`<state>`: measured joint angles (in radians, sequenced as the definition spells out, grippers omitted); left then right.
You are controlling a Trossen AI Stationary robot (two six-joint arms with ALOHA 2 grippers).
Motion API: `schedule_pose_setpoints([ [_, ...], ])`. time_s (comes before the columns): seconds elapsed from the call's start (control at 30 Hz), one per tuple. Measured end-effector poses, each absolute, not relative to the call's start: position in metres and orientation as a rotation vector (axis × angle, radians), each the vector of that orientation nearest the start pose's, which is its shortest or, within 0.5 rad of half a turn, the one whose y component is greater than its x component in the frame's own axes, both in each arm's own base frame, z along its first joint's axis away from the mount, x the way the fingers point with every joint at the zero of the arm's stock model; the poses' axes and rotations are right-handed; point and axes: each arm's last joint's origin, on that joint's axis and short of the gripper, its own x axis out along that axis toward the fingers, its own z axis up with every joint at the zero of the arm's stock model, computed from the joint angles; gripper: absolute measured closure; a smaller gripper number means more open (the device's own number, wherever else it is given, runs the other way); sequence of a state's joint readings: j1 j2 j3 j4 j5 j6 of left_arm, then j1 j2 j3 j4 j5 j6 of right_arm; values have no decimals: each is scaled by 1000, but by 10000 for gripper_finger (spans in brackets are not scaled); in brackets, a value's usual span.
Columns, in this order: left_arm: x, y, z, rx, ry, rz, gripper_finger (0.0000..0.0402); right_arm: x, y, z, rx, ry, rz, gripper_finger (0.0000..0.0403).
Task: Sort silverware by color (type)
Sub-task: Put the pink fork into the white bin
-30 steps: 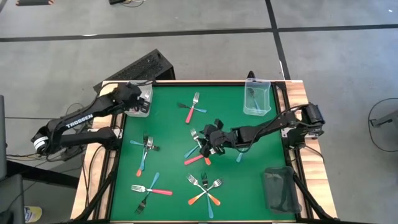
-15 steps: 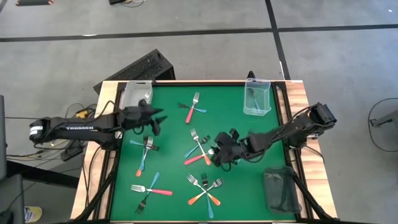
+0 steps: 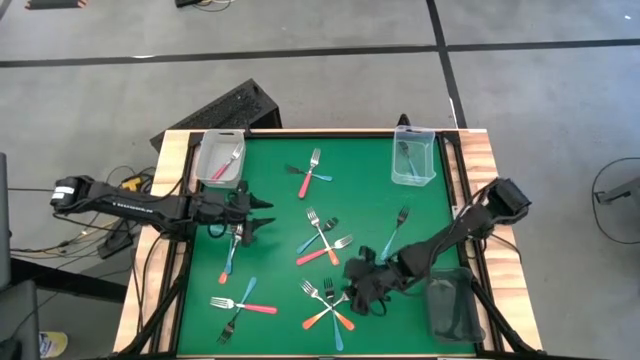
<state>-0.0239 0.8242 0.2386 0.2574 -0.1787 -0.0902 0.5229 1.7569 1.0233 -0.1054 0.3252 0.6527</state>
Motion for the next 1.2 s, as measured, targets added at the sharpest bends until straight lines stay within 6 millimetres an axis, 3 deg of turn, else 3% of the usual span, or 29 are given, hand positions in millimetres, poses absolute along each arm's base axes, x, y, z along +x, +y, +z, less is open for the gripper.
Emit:
schedule_pose_setpoints([
  [0.13, 170, -3, 180, -52, 325, 144, 214, 318, 175, 166, 232, 756, -33, 220],
  [0.23, 170, -5, 178, -57, 338, 136, 214, 327, 167, 171, 294, 728, -86, 222],
  [0.33, 171, -5, 178, -102, 335, 158, 214, 323, 158, 172, 326, 783, -156, 228],
  [0.57, 169, 0, 174, -80, 363, 313, 214, 312, 149, 216, 255, 823, -276, 250],
  [0.83, 168, -1, 173, -159, 370, 292, 214, 294, 134, 259, 202, 757, -302, 264],
  [1.03, 167, -1, 194, -191, 315, 291, 214, 282, 128, 273, 192, 726, -331, 267],
  [1.2, 164, -1, 211, -181, 286, 284, 214, 281, 128, 272, 186, 735, -333, 267],
])
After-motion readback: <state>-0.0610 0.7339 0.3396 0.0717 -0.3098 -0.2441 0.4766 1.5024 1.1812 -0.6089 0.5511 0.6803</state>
